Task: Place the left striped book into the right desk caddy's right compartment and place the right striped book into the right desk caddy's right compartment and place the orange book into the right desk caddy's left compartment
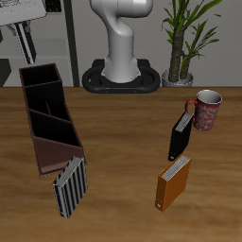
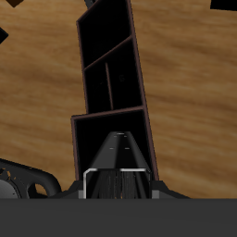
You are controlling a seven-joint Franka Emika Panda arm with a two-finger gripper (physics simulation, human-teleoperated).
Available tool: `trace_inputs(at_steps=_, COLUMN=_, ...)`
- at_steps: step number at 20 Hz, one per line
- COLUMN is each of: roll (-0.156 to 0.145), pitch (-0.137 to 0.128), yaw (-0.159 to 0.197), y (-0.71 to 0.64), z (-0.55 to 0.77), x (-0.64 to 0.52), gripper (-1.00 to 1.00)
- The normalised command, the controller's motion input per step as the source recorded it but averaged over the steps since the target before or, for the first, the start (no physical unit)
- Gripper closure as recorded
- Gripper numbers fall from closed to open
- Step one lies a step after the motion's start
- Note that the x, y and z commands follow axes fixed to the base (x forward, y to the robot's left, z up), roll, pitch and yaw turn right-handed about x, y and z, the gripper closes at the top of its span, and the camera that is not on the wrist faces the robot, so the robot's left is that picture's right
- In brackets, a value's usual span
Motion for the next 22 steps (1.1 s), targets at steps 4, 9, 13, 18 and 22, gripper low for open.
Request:
trace_inputs(at_steps=4, roll=0.068, pitch=0.05, yaw=0.05, y=0.09, z=-0.19, x=0.0, gripper=1.0)
trace_inputs(at_steps=9, roll=0.04, pitch=0.083, yaw=0.051, y=-0.03, z=-0.26, x=0.11, gripper=1.0)
trace_inputs(at_steps=13, roll=0.054, pitch=0.049, yaw=0.039, y=0.03, z=-0.13, x=0.05, gripper=1.0)
trace_inputs(at_steps=18, roll=0.032, pitch=-0.003, yaw=0.009, y=-0.02, z=0.01, x=0.09, gripper=1.0)
trace_inputs(at_steps=22, roll=0.005, pitch=-0.017, yaw=0.001, y=-0.03, z=0.02, x=0.14, gripper=1.0)
